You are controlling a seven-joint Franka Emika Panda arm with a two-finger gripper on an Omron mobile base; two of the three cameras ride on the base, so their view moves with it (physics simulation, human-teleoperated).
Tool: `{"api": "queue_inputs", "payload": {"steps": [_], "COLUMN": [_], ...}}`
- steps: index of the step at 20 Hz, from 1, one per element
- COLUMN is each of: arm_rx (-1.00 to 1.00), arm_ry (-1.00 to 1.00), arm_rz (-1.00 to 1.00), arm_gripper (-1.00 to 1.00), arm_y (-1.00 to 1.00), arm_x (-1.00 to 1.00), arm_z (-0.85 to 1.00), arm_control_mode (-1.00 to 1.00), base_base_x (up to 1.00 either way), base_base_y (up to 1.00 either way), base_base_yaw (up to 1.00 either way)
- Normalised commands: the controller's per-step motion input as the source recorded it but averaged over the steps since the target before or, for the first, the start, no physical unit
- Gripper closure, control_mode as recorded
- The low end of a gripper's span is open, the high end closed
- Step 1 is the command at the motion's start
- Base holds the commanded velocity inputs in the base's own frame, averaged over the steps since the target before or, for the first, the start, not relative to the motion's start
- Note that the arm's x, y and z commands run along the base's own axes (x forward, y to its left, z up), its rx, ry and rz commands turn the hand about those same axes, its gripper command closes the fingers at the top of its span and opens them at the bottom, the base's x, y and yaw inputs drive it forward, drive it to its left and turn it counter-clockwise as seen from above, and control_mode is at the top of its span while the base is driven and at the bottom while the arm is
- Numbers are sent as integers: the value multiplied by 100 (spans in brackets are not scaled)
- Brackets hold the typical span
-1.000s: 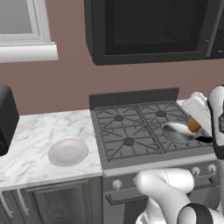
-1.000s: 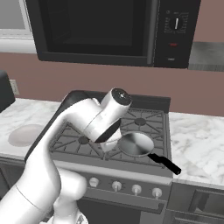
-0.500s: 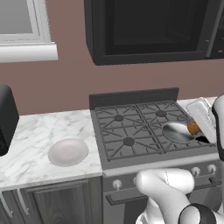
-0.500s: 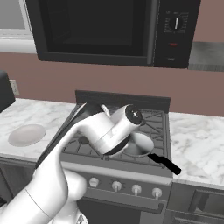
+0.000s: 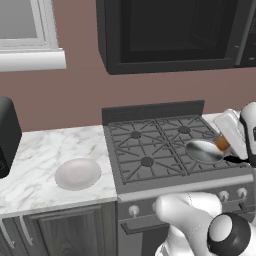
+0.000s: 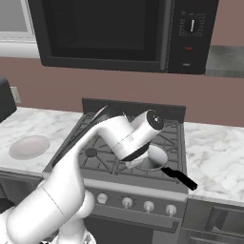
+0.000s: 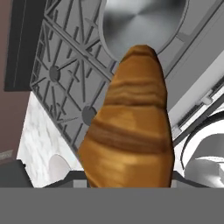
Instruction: Pick the croissant and place it on the pan. Then turn on the stove to warm the croissant.
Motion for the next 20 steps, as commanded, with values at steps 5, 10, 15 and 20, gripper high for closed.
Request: {"api": "queue_inputs", "payload": {"steps": [5, 10, 15, 20], "arm_rx": [0, 0, 0, 0], "arm_ry": [13, 1, 0, 0], "arm_rz": [0, 0, 0, 0], "arm_gripper": [100, 100, 100, 100], "arm_y": [-10, -9, -2, 0], "arm_x": [26, 12, 5, 15], "arm_z": [-2, -25, -38, -31], "arm_control_mode": [-100, -100, -100, -100], "base_base_x": [0, 0, 0, 0], "base_base_y": [0, 0, 0, 0], "base_base_yaw": [0, 0, 0, 0]}}
